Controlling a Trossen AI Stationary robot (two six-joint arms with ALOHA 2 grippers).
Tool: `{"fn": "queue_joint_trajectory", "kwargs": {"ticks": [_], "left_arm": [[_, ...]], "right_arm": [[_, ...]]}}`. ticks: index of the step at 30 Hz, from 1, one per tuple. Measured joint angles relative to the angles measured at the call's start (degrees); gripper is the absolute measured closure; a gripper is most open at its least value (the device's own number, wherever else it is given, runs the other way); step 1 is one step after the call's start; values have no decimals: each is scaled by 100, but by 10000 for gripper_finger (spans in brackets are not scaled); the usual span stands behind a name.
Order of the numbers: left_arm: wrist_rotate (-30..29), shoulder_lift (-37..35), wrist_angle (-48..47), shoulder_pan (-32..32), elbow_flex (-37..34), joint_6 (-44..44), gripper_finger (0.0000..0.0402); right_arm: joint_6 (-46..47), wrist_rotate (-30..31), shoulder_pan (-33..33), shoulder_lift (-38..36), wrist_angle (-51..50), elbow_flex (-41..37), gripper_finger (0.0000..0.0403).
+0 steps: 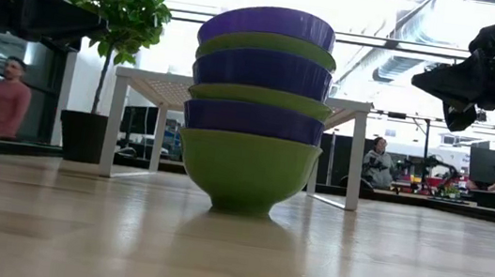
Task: Pick & Place Mini bowls
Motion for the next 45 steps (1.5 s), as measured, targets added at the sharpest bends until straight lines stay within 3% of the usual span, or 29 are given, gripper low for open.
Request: {"fn": "queue_joint_trajectory", "kwargs": {"ticks": [30, 35, 39, 45], "left_arm": [[0, -2, -2, 0, 0, 0, 330], [-1, -1, -2, 0, 0, -1, 330], [-1, -2, -1, 0, 0, 0, 330], [0, -2, -2, 0, 0, 0, 330]], "right_arm": [[3, 0, -1, 0, 2, 1, 402], [703, -257, 9, 13, -14, 16, 402], [875, -543, 9, 139, -316, 294, 402], [497, -549, 9, 761, -1706, 1314, 402]]}}
